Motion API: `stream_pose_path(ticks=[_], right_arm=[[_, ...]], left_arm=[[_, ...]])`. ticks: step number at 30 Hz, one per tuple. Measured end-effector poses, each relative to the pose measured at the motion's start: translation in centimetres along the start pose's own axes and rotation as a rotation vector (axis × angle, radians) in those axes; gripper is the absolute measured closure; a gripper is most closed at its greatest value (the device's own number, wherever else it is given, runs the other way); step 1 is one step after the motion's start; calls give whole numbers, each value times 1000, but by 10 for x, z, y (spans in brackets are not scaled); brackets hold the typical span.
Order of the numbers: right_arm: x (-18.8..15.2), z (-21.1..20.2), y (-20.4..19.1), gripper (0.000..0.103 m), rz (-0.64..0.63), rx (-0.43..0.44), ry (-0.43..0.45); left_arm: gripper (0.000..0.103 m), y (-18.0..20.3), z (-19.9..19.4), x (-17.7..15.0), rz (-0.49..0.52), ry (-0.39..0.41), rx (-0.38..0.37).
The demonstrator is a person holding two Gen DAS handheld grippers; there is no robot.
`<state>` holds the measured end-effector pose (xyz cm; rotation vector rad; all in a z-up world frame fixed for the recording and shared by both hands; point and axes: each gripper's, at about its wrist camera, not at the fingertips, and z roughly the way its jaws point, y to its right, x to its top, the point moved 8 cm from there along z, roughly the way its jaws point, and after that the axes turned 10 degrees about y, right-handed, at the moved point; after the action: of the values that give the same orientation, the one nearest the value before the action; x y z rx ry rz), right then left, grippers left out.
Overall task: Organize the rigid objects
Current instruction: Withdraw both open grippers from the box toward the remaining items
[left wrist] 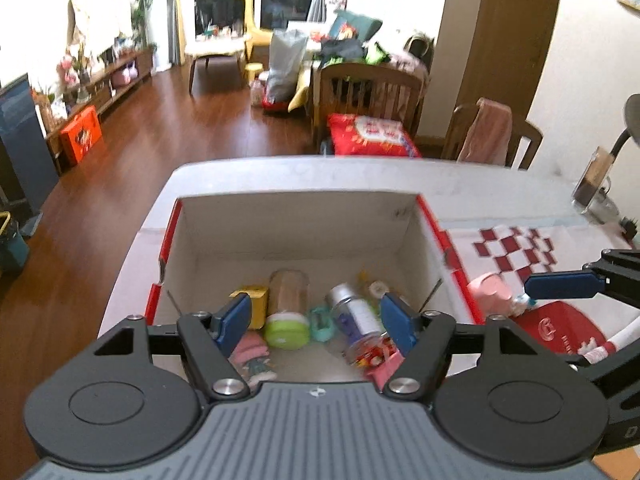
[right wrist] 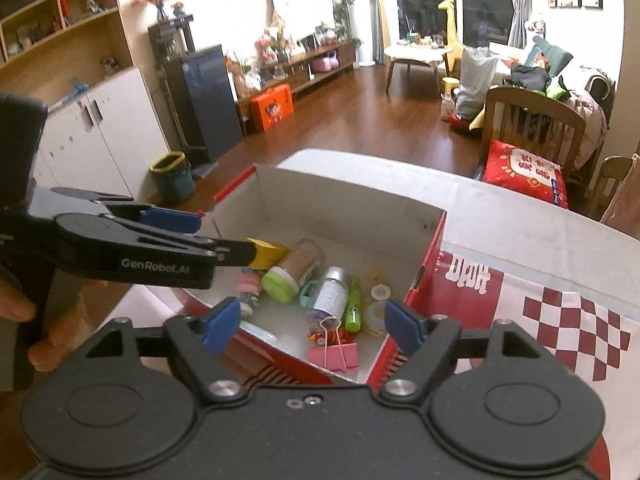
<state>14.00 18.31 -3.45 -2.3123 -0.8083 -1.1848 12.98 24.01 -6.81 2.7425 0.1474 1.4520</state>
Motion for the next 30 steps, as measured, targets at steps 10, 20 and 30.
stream_pose_path(ticks=[10, 20, 30], right_arm=[[-12, -63, 39, 5, 54, -9, 98], [-45, -94, 97, 0, 20, -85, 100], [-72, -84, 152, 0, -3, -123, 47]], left_arm=[[26, 44, -13, -6, -4, 33, -40], [22, 105, -4, -14, -29, 68, -82], [22, 188, 37, -16, -4, 38, -126]])
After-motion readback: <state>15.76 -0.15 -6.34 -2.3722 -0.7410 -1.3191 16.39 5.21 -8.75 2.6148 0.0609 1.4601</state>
